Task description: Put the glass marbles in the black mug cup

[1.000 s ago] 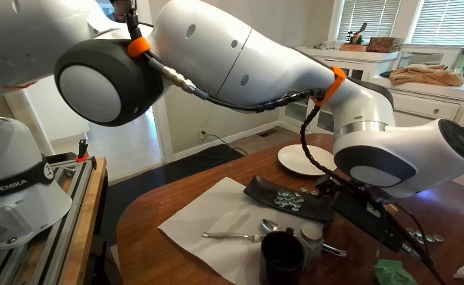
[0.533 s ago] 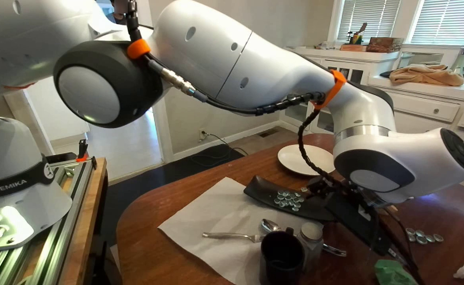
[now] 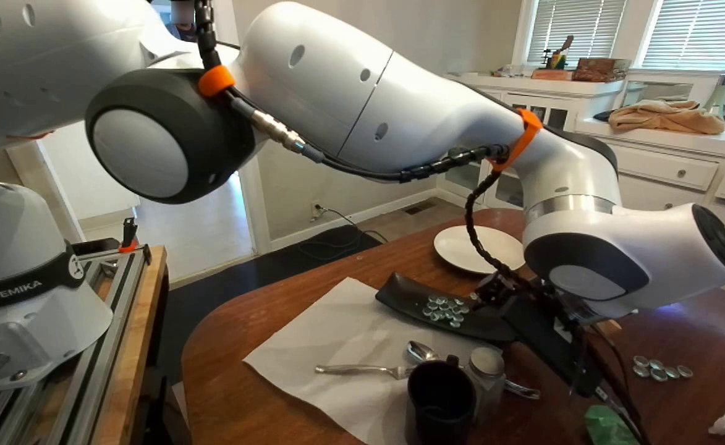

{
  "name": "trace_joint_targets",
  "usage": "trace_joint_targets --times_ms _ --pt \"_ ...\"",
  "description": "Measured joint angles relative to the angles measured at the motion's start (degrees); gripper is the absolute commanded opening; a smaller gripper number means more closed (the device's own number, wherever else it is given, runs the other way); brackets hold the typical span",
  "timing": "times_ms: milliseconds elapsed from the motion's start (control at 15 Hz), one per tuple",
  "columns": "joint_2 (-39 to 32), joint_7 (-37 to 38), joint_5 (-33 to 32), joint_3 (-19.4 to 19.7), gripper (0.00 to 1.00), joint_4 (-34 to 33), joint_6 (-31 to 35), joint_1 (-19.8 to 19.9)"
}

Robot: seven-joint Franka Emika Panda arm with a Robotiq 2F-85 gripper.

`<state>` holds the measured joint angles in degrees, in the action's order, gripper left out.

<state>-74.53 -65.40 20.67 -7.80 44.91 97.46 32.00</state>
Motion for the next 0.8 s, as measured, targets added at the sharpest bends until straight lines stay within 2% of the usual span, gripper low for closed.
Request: trace_joint_targets --times_ms 400,467,800 --pt "-0.4 1.0 0.0 0.0 0.04 -0.6 -0.3 0.0" --pt "-0.5 1.1 0.0 0.0 0.00 -0.8 -0.5 0.0" --pt "-0.7 2.4 0.5 -0.1 0.02 -2.6 -3.6 0.3"
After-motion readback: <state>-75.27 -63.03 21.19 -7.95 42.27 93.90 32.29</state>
